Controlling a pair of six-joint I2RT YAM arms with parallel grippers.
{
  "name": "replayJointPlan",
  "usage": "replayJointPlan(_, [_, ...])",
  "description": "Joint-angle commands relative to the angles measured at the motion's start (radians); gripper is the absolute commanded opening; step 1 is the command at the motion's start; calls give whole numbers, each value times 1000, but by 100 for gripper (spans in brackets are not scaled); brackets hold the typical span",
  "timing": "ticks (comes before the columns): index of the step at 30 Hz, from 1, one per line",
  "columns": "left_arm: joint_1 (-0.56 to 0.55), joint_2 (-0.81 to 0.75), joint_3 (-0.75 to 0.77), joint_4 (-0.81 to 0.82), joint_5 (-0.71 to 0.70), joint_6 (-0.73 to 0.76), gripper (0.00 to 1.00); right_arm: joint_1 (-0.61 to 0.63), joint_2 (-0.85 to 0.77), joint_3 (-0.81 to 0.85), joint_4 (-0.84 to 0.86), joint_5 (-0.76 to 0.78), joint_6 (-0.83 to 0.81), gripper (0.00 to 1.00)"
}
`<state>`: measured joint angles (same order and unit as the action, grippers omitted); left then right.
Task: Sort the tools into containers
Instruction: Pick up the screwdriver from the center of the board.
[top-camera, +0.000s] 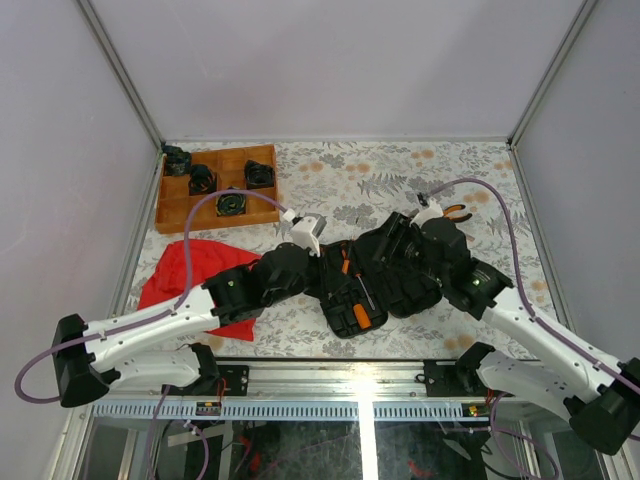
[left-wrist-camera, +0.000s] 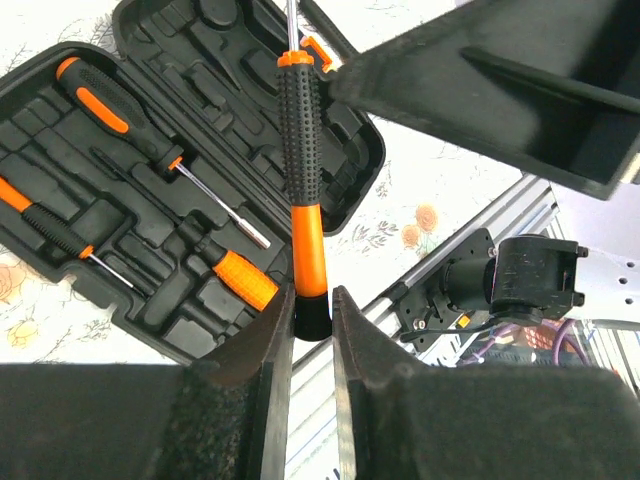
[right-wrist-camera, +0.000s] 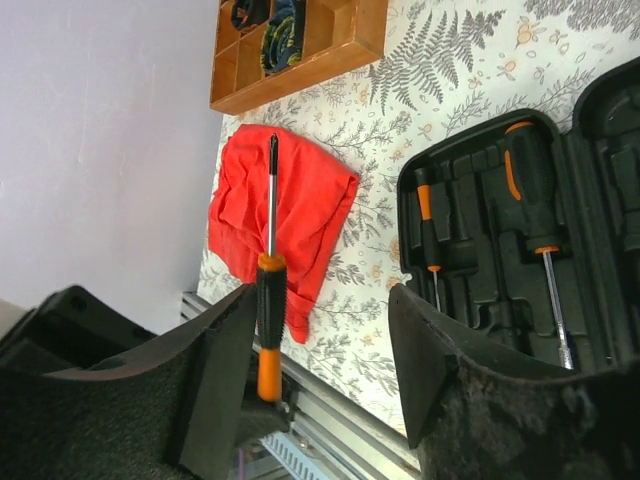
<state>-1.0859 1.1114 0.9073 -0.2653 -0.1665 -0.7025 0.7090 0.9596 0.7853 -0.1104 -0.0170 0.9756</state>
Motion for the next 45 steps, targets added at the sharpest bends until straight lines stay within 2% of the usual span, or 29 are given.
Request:
replayJointPlan(1, [-3, -54, -31, -18, -35, 18, 0, 8, -75, -3, -21, 21, -151, 63])
replayJointPlan(5, [-3, -88, -42, -54, -7, 25, 0, 9, -132, -7, -48, 49, -339, 66])
replayJointPlan(8, [-3, -127, -58, -86, 20, 32, 0, 8, -165, -63, 26, 101, -467, 71])
replayJointPlan(13, [-2, -233, -117, -119, 41, 29, 0, 9, -181, -142, 167, 143, -585, 72])
replayJointPlan(20, [-3, -320, -132, -203, 25, 63, 0, 8, -214, -270, 427, 105, -741, 67])
replayJointPlan(25, [-2, -317, -112, -236, 33, 98, 0, 9, -221, -328, 571, -39, -916, 66])
replayJointPlan(27, [-2, -308, -107, -238, 41, 114, 0, 9, -196, -310, 575, -113, -977, 67])
replayJointPlan(31, [-2, -277, -89, -235, 94, 143, 0, 13, -133, -226, 474, -265, -1060, 66])
replayJointPlan(34, [-2, -279, -95, -223, 143, 174, 0, 47, -128, -202, 435, -313, -1145, 65])
replayJointPlan(38, [-2, -298, -121, -203, 190, 198, 0, 155, -150, -197, 398, -248, -1205, 64])
replayJointPlan(43, [-3, -281, -155, -203, 255, 213, 0, 327, -147, -180, 315, -41, -1246, 64])
replayJointPlan(45, [-2, -278, -172, -210, 236, 221, 0, 344, -161, -161, 305, -18, -1229, 64])
